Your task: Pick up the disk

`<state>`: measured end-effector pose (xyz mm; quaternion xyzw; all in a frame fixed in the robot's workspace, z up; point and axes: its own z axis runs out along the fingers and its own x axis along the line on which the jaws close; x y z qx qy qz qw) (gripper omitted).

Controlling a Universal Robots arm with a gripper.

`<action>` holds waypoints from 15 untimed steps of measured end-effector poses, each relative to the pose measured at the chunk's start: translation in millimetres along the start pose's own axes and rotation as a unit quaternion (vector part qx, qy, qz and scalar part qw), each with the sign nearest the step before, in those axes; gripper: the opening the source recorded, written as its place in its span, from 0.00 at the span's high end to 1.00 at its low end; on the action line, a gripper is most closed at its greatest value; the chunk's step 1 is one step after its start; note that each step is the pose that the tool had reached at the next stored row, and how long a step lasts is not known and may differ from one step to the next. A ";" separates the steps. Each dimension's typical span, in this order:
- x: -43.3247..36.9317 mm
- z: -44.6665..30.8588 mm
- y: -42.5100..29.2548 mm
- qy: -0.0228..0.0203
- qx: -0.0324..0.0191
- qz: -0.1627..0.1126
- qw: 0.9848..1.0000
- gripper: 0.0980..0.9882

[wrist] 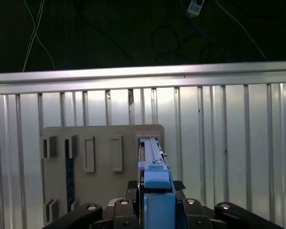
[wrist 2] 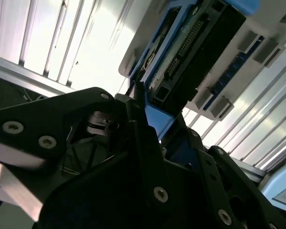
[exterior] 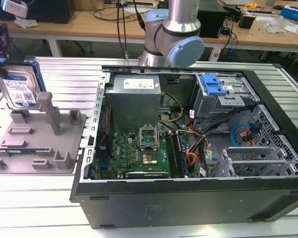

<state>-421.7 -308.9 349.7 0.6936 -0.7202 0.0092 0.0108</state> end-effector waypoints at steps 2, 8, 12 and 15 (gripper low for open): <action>0.2 -7.1 0.0 0.000 0.000 0.000 1.000 0.70; 1.1 -40.0 0.0 0.000 0.000 0.000 1.000 0.70; 1.8 -64.5 0.1 0.000 0.000 0.000 1.000 0.70; 2.3 -82.5 0.1 0.000 0.000 -0.001 1.000 0.70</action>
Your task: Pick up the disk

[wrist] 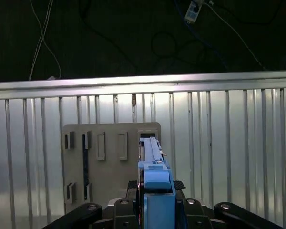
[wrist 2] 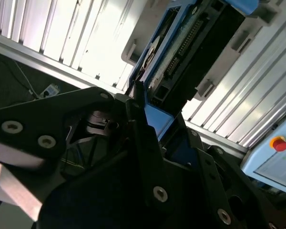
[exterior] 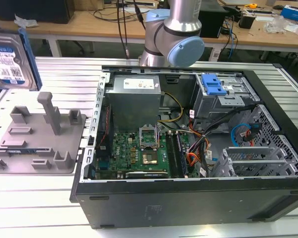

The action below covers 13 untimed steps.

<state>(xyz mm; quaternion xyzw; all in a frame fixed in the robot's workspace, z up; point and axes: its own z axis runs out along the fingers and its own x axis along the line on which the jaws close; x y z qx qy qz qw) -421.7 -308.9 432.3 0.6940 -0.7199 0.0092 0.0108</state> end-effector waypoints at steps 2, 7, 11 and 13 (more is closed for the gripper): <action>0.3 -12.2 0.0 0.000 0.000 0.000 1.000 0.70; 1.1 -37.8 0.1 0.000 0.000 0.000 1.000 0.70; 1.9 -57.4 0.1 0.000 0.000 0.000 1.000 0.70; 2.3 -64.3 0.0 0.000 0.000 0.000 1.000 0.70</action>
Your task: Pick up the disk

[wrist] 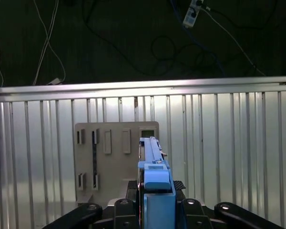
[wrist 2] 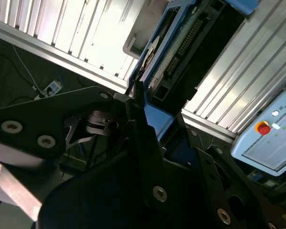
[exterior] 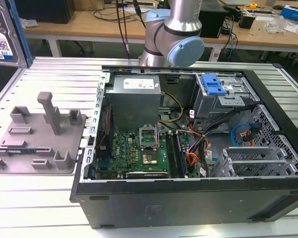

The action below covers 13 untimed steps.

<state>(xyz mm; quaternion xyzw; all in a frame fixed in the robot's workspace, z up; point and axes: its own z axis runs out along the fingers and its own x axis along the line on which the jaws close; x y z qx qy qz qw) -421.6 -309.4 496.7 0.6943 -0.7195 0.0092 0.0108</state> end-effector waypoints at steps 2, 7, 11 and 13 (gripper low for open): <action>0.4 -1.5 0.0 0.000 0.000 0.000 1.000 0.70; 0.5 -1.5 0.0 0.000 0.000 0.000 1.000 0.70; 0.5 -1.5 0.0 0.000 0.000 0.000 1.000 0.70; 0.5 -1.5 0.0 0.000 0.000 0.000 1.000 0.70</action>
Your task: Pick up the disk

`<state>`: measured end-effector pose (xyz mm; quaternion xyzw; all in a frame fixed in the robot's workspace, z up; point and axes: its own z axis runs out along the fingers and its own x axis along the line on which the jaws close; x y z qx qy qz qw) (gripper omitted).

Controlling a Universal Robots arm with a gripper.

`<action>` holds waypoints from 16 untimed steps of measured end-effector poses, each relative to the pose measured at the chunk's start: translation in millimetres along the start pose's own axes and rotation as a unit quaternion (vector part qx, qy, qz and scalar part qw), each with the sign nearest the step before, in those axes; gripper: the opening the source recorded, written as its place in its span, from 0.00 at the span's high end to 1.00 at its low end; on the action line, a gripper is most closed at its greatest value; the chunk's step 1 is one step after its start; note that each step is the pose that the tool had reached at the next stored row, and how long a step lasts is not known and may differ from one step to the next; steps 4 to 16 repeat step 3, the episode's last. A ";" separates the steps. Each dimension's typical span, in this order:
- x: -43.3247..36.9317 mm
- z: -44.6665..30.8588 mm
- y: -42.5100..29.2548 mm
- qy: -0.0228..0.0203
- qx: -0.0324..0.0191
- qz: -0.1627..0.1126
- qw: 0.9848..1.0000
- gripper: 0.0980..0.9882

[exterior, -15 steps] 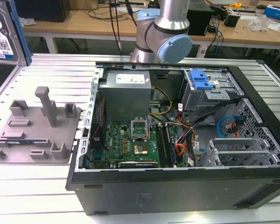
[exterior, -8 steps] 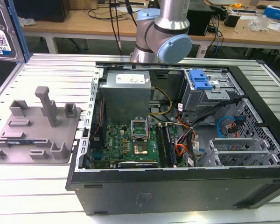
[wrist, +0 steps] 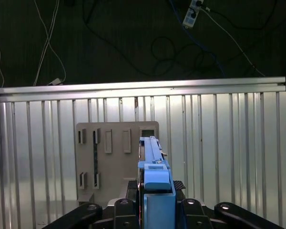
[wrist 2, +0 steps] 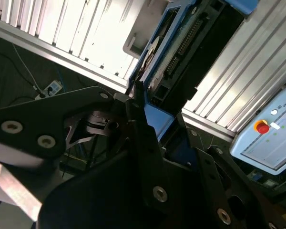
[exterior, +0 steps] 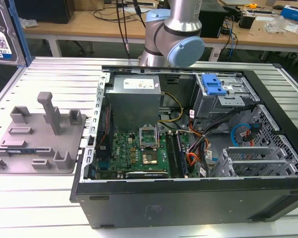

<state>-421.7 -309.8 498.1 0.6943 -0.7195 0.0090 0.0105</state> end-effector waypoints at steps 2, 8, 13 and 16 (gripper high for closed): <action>0.0 0.0 0.0 0.000 0.000 0.000 1.000 0.70; 0.0 0.0 0.0 0.000 0.000 0.000 1.000 0.70; 0.0 0.0 0.0 0.000 0.000 0.000 1.000 0.70; 0.0 0.0 0.0 0.000 0.000 0.000 1.000 0.70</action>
